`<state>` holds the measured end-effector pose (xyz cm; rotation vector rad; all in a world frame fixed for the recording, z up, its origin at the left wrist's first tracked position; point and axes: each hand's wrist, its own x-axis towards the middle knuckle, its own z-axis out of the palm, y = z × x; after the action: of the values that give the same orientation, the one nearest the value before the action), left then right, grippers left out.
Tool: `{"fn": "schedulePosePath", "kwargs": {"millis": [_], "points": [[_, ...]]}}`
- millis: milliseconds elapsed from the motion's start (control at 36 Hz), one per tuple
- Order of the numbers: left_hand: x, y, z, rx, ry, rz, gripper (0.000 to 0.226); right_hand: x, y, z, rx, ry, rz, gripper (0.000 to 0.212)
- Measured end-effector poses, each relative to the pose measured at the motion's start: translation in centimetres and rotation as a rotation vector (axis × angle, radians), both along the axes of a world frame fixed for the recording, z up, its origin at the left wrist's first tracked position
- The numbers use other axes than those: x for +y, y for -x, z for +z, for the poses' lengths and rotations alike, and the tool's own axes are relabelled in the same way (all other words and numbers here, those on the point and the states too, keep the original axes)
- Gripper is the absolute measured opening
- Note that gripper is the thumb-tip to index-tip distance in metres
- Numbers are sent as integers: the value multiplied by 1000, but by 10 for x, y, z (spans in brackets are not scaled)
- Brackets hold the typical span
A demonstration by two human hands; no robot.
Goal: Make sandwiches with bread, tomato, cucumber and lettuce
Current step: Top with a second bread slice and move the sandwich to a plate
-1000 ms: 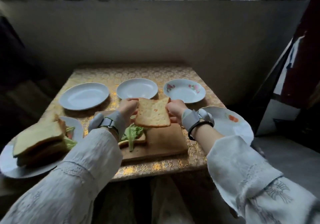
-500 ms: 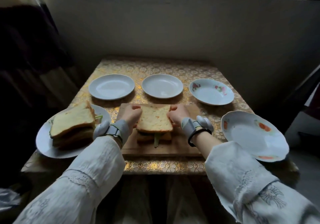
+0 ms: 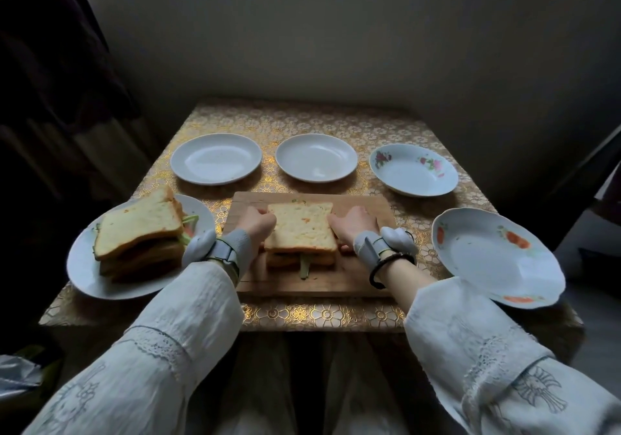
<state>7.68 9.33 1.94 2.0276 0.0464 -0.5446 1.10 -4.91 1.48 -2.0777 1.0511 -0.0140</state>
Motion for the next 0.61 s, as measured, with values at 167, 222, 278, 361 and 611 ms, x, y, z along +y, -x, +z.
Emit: {"fn": "schedulePosePath", "kwargs": {"millis": [167, 222, 278, 361, 611], "points": [[2, -5, 3, 175, 123, 87, 42, 4, 0, 4, -18, -221, -25, 43], [3, -5, 5, 218, 171, 90, 44, 5, -2, 7, -2, -275, -7, 43], [4, -4, 9, 245, 184, 79, 41, 5, -4, 9, 16, -331, 8, 44], [5, -4, 9, 281, 187, 79, 38, 3, -5, 11, 23, -433, -5, 39], [-2, -7, 13, 281, 115, 43, 40, 10, -13, 11, 45, -459, 23, 57]]}}
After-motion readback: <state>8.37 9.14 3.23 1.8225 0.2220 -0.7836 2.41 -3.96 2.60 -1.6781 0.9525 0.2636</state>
